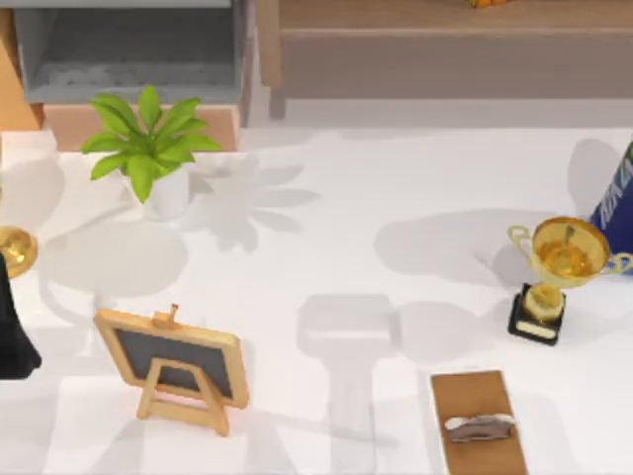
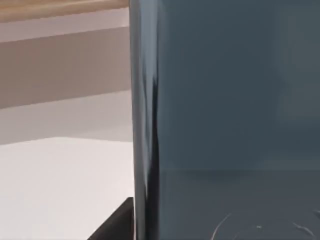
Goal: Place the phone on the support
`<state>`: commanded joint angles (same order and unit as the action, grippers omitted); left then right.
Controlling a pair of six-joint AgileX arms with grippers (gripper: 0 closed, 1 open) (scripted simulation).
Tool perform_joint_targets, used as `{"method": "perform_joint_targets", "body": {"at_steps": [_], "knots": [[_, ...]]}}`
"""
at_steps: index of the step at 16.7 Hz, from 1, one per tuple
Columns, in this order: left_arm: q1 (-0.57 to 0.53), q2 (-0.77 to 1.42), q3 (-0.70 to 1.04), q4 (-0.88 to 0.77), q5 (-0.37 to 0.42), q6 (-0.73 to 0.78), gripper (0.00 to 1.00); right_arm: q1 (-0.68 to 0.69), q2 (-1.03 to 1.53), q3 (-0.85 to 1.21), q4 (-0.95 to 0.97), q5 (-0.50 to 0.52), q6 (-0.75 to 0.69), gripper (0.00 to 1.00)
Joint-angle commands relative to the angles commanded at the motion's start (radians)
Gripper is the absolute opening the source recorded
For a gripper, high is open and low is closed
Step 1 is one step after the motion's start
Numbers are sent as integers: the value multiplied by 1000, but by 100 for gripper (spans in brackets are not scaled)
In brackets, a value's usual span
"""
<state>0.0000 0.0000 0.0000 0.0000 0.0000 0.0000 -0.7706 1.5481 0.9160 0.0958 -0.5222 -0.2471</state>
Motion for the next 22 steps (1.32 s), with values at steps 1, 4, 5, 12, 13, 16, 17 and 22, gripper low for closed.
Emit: {"method": "perform_joint_targets", "body": {"at_steps": [1,4,5,12,13,16,17,22], "knots": [[0,0,0,0,0,0,100,13,17,4,17,7,2,0],[0,0,0,0,0,0,100,47,80,22,75,25,-2,0],[0,0,0,0,0,0,100,53,98,28,88,30,-5,0],[0,0,0,0,0,0,100,58,125,39,103,31,-10,8],[0,0,0,0,0,0,100,58,125,39,103,31,-10,15],[0,0,0,0,0,0,100,58,125,39,103,31,-10,38],[0,0,0,0,0,0,100,58,125,39,103,31,-10,45],[0,0,0,0,0,0,100,58,125,39,103,31,-10,83]]}}
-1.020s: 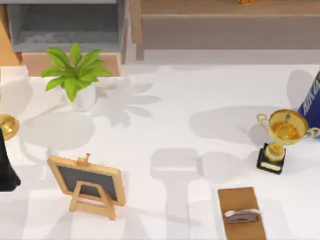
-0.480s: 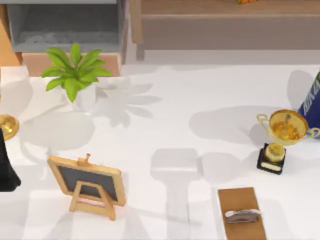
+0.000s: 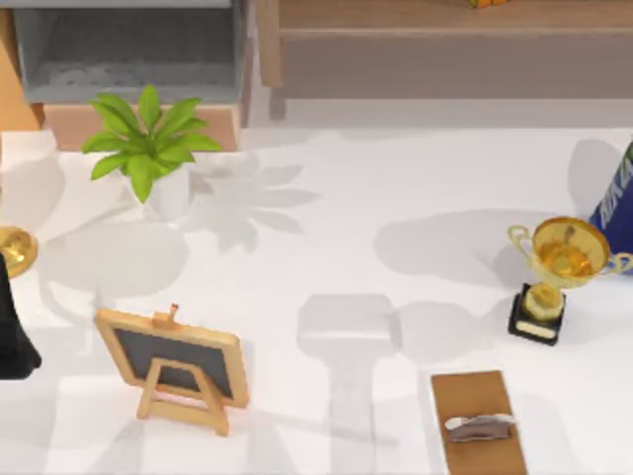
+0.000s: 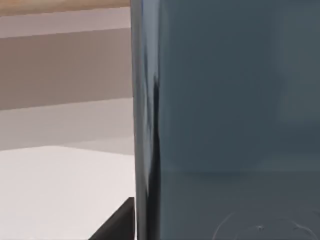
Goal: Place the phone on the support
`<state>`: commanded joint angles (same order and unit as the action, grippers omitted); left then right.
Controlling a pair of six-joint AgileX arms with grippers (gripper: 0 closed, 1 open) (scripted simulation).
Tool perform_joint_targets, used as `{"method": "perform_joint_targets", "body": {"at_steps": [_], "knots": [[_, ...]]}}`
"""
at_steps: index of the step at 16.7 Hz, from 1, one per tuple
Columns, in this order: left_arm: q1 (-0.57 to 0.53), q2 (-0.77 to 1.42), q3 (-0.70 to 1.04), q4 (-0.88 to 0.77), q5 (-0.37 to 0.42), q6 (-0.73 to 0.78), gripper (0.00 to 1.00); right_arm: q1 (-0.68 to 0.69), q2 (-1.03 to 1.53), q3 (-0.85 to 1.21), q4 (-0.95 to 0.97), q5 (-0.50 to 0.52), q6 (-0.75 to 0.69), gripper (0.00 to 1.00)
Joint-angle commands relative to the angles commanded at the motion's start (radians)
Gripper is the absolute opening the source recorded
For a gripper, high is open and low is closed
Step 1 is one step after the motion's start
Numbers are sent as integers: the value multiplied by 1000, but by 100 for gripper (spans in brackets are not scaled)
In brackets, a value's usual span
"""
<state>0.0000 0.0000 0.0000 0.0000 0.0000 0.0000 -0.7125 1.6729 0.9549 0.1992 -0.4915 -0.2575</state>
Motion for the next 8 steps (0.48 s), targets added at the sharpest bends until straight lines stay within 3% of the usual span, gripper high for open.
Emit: {"method": "perform_joint_targets", "body": {"at_steps": [2,8], "knots": [[0,0,0,0,0,0,100,0,0,0,0,0,0,98],[0,0,0,0,0,0,100,0,0,0,0,0,0,100]]}}
